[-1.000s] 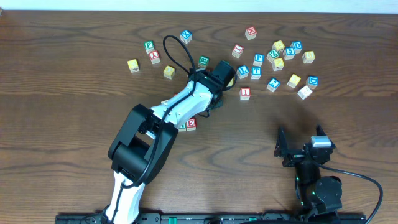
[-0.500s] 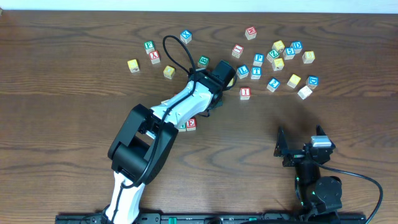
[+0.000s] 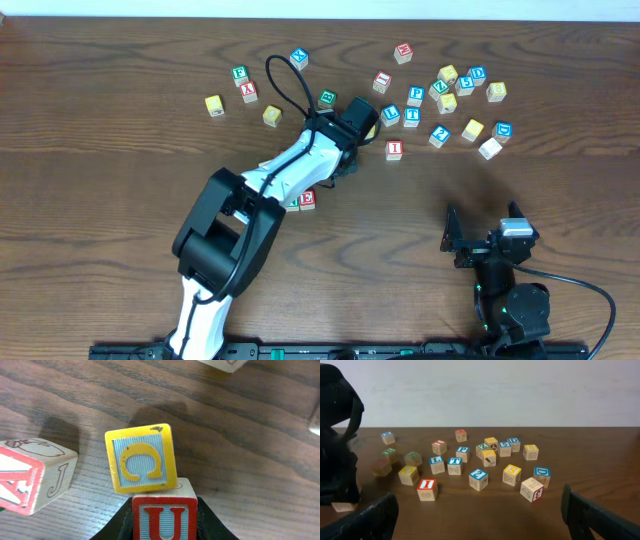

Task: Spell out NEURIPS
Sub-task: 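Close the left gripper on the red U block, then carry the red U block toward the right of the red E block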

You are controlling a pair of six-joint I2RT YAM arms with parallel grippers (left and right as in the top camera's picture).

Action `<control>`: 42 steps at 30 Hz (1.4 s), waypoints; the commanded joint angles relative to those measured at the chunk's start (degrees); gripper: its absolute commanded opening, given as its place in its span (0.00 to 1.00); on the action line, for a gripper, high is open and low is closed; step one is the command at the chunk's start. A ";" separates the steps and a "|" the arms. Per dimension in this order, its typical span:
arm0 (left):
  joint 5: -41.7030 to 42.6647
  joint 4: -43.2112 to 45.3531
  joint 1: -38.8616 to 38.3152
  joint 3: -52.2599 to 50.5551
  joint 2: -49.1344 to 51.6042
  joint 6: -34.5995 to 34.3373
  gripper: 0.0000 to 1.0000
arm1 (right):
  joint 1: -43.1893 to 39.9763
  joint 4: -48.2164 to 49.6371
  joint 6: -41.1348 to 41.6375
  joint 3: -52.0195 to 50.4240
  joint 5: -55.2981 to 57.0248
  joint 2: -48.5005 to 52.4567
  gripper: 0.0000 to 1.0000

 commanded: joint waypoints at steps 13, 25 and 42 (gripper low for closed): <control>11.87 -5.84 -0.63 0.98 -13.05 9.81 0.13 | -0.39 -0.24 0.72 -0.04 0.28 -0.09 0.99; 5.99 -9.51 -7.87 0.46 -12.90 5.62 0.12 | -0.39 -0.24 0.72 -0.04 0.28 -0.09 0.99; -1.79 -6.05 -9.77 -8.31 -12.81 -6.97 0.10 | -0.39 -0.24 0.72 -0.04 0.28 -0.09 0.99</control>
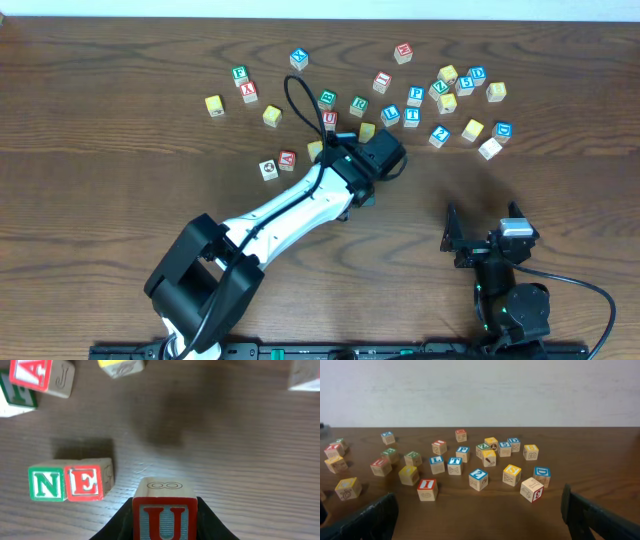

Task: Spell out NEURIPS
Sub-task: 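Carry the red U block toward the right of the red E block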

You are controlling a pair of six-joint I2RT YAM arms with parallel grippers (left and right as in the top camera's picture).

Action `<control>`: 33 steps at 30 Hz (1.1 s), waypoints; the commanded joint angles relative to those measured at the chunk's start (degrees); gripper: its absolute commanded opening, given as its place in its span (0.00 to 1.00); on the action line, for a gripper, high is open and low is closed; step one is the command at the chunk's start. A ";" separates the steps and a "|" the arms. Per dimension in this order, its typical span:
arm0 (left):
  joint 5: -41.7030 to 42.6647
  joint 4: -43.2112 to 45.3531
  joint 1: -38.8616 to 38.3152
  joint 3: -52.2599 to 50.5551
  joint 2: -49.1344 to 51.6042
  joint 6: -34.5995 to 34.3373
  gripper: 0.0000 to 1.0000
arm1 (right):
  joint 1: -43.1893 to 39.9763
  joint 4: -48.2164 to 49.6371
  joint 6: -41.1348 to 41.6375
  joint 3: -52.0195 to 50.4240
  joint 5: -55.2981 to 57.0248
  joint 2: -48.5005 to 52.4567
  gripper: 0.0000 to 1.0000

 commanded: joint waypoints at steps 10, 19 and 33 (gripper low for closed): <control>-2.03 0.68 0.20 -2.43 0.24 -2.67 0.10 | -0.39 -0.24 0.72 -0.04 0.26 -0.09 0.99; -2.01 2.32 0.20 -5.57 0.24 -2.62 0.10 | -0.39 -0.24 0.72 -0.04 0.26 -0.09 0.99; -2.03 3.41 0.20 -6.19 0.57 -0.68 0.10 | -0.39 -0.24 0.72 -0.04 0.26 -0.09 0.99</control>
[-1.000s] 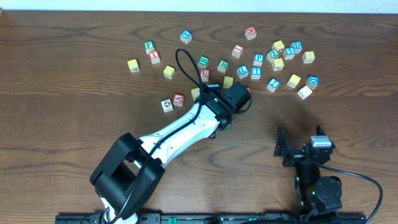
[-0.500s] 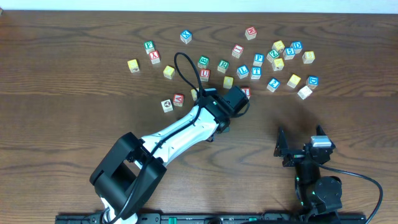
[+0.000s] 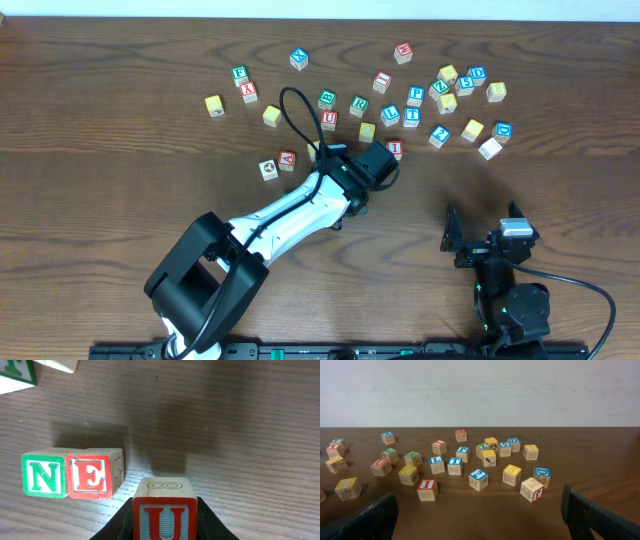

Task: Spell out NEURIPS
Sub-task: 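Carry the red U block toward the right of the red E block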

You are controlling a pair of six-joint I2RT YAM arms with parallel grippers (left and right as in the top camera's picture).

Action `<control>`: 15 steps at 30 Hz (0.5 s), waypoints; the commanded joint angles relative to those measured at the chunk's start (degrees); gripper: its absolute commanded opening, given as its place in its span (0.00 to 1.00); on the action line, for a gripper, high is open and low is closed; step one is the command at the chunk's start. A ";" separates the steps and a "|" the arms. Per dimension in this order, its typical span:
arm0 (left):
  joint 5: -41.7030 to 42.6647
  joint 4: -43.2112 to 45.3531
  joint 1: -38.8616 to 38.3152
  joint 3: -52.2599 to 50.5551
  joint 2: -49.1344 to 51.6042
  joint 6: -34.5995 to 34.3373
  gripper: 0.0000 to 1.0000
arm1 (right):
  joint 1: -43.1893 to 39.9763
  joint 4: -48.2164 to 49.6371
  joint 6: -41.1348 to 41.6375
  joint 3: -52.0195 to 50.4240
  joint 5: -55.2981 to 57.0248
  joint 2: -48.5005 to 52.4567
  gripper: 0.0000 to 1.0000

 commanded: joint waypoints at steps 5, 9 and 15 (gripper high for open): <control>-1.57 0.72 0.20 -0.92 1.86 1.20 0.10 | -0.39 -0.24 0.72 -0.04 0.26 -0.09 0.99; -1.57 0.85 0.33 -0.92 2.67 1.22 0.10 | -0.39 -0.24 0.72 -0.04 0.26 -0.09 0.99; -1.57 0.85 1.99 -1.03 3.10 1.25 0.10 | -0.39 -0.22 0.72 -0.04 0.26 -0.09 0.99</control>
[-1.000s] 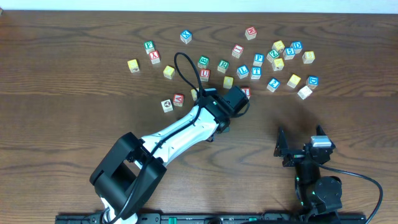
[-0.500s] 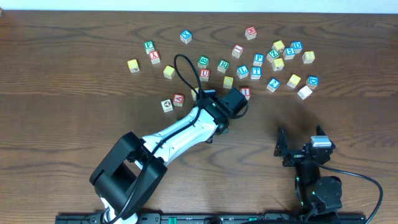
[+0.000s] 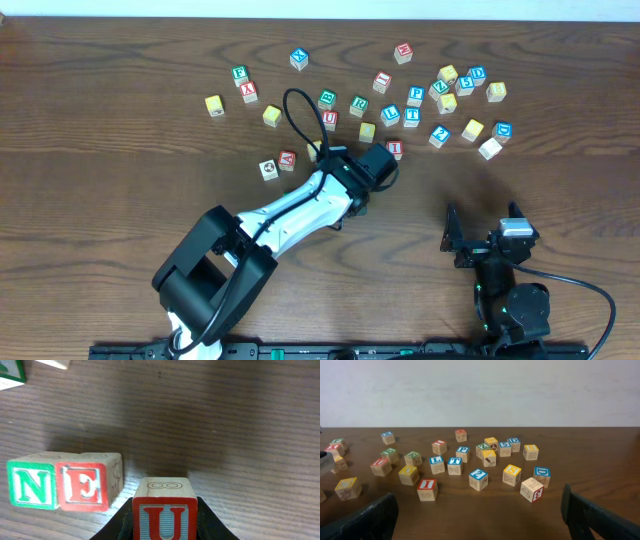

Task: Spell out NEURIPS
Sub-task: 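Carry the red U block toward the right of the red E block, then lower the red U block beside the E block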

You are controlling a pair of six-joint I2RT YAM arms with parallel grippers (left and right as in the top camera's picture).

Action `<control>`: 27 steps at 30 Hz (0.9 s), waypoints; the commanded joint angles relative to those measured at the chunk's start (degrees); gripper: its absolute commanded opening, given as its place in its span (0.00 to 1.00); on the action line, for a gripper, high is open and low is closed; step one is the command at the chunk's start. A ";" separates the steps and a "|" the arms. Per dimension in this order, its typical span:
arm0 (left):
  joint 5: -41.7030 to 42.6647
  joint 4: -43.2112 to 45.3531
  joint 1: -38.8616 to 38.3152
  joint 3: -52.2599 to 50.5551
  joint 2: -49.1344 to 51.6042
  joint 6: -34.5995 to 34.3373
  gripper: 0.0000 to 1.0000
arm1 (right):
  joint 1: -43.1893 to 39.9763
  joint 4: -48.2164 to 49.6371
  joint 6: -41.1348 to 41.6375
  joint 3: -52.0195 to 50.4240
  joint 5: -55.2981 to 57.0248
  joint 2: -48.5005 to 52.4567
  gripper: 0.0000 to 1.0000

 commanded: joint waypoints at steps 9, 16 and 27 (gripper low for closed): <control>-0.76 -0.44 2.47 -0.96 0.94 1.01 0.10 | -0.39 -0.24 0.74 -0.04 0.28 -0.09 0.99; -0.39 -0.44 2.47 -0.98 0.94 0.98 0.09 | -0.39 -0.24 0.72 -0.04 0.28 -0.09 0.99; 0.11 -0.28 2.47 -1.40 0.94 1.01 0.09 | -0.39 -0.24 0.72 -0.04 0.28 -0.09 0.99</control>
